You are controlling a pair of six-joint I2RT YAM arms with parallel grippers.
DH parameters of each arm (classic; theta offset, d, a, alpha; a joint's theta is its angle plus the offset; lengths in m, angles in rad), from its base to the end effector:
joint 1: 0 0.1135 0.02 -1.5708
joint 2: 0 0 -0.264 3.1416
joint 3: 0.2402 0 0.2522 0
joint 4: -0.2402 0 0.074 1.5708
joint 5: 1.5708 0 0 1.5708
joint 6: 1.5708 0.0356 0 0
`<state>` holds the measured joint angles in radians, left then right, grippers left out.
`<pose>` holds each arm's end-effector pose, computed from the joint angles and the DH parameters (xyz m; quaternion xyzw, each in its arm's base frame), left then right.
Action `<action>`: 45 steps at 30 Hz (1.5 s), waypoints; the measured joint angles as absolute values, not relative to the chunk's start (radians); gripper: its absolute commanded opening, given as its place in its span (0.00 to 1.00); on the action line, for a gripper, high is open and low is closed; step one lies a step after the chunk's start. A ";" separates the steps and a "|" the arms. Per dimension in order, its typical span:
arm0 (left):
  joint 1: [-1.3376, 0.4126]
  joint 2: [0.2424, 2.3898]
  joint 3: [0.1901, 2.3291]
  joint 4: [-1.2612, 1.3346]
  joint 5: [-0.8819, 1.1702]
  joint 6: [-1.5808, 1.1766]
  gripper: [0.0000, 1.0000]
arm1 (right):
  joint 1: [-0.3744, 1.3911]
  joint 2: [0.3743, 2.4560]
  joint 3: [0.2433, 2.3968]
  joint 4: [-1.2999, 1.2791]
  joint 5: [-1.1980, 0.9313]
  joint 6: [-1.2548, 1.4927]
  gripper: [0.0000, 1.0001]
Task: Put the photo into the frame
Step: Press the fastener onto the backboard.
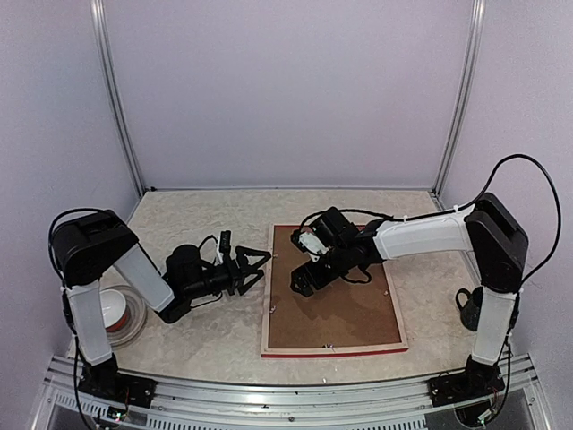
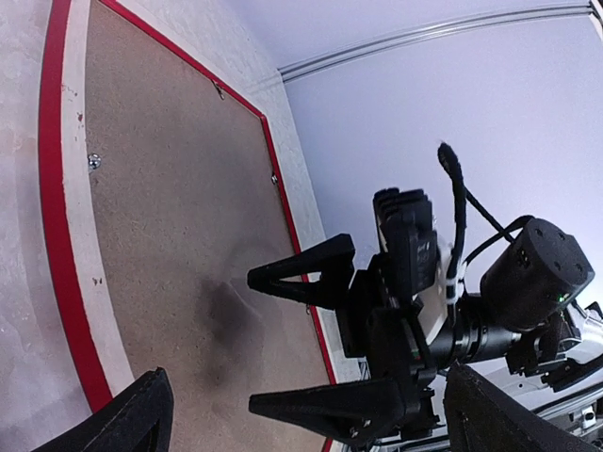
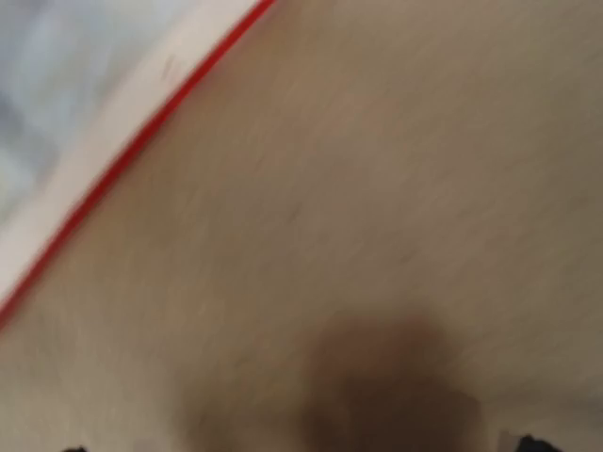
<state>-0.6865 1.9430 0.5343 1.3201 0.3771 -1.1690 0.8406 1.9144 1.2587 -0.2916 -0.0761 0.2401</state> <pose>0.2403 -0.2139 0.1179 -0.0503 0.7339 -0.6136 0.2870 0.2672 0.3025 0.1714 -0.2924 0.9051 0.1887 0.2442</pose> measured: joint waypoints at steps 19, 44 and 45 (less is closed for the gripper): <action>-0.686 1.990 0.547 1.309 0.388 -1.185 0.99 | 1.013 1.949 1.243 -0.203 0.058 0.139 0.99; -0.667 2.070 0.521 1.436 0.397 -1.279 0.99 | 1.067 1.998 1.267 -0.194 0.156 0.130 0.99; -0.667 2.070 0.521 1.436 0.397 -1.279 0.99 | 1.067 1.998 1.267 -0.194 0.160 0.130 0.99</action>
<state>-0.6670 2.0705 0.5213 1.4364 0.3973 -1.2789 1.0668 1.9984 1.2667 -0.1936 0.1600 0.1303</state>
